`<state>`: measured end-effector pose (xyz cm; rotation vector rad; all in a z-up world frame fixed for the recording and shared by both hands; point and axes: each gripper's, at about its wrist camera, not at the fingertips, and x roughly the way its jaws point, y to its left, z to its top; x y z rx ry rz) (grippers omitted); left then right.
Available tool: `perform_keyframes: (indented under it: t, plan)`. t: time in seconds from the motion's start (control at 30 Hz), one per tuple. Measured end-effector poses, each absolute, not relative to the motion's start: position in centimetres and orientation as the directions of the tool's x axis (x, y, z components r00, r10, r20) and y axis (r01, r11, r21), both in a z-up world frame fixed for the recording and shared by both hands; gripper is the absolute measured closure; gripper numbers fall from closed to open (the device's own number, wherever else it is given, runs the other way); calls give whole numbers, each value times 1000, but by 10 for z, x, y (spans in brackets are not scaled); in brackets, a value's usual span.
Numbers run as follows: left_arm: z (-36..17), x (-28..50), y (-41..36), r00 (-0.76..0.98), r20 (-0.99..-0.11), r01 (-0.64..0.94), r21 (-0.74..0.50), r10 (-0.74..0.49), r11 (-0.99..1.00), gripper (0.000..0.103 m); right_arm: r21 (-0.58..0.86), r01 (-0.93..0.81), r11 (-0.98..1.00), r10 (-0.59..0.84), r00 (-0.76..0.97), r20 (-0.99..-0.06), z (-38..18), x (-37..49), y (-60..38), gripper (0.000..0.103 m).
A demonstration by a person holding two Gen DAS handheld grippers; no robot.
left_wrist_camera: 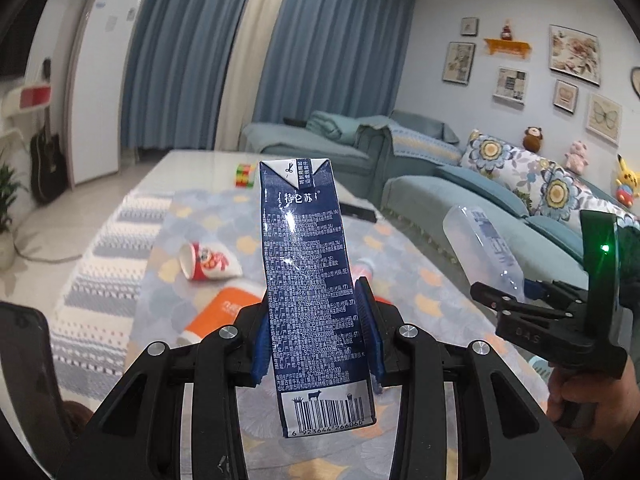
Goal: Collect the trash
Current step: 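Carry the blue carton and plastic bottle toward the blue basket with both tools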
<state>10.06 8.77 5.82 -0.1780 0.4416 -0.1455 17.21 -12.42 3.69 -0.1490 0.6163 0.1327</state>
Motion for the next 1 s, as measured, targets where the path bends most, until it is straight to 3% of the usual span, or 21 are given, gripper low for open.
perform_keyframes:
  t: [0.3,0.7,1.0]
  plan:
    - [81,66,58,927,-325,165,-100,-189,981,68,-64,-162,985,107,853,-512,62,126,-153,51]
    - [74,50,17,913,-326,249,-35,-247,968,68,-38,-115,993,84,877,-473,70,83,-199,51]
    - [70,41,-33,866,-335,384,-34,-372,923,68,3,-12,1000,12,901,-433,80,49,-265,51]
